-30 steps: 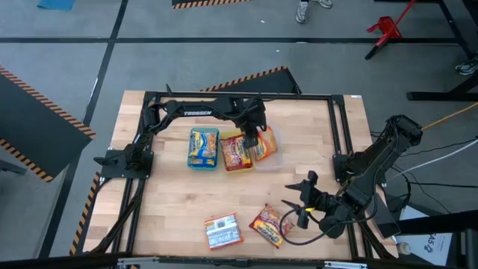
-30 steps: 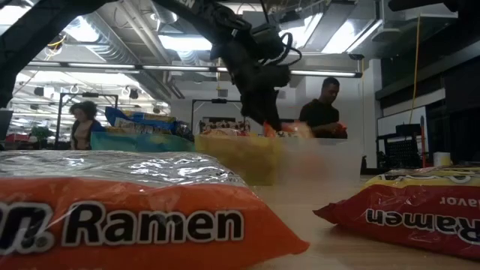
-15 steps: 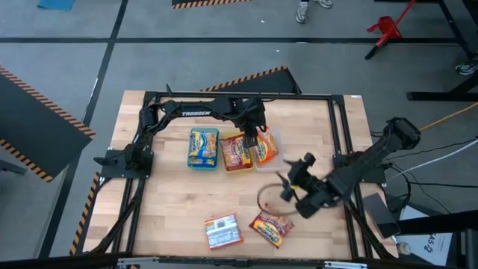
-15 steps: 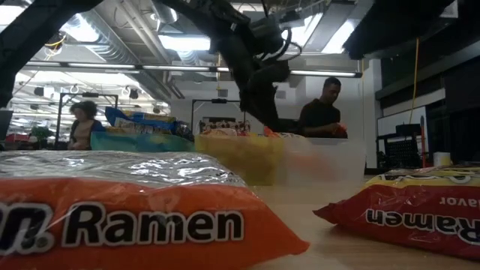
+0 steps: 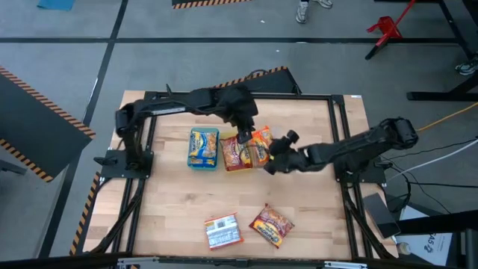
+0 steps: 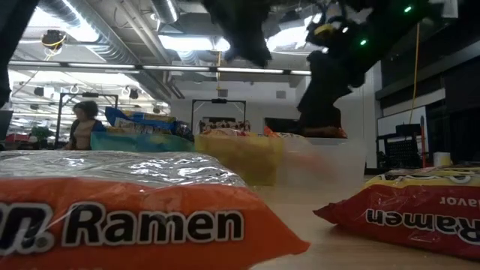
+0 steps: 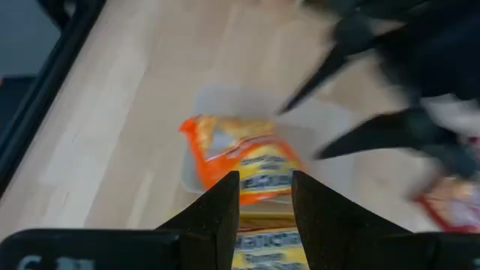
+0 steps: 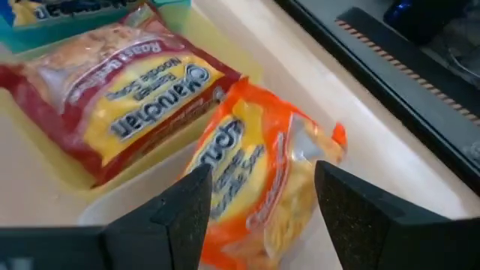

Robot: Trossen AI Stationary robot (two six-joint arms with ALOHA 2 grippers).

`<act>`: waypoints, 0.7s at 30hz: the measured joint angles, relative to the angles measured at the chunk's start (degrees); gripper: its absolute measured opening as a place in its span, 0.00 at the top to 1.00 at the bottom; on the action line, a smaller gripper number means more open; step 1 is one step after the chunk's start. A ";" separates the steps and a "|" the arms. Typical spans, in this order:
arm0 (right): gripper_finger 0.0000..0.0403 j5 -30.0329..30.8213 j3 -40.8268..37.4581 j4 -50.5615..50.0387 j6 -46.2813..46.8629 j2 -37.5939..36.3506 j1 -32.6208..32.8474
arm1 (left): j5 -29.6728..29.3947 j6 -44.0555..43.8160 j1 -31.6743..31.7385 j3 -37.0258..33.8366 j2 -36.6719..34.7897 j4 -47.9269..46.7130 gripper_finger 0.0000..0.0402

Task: Sort Maruchan noodles
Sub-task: Put the orange bag into the white bin

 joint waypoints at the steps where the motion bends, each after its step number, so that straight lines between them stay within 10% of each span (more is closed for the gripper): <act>1: 0.45 -0.77 -0.46 1.82 -1.85 0.00 -1.32 | -0.04 -0.22 -0.63 0.00 -1.29 -0.29 0.71; 21: 0.45 -17.99 -0.57 8.97 -6.00 8.08 -12.35 | -11.31 -4.59 -16.98 -0.02 -14.16 0.17 0.72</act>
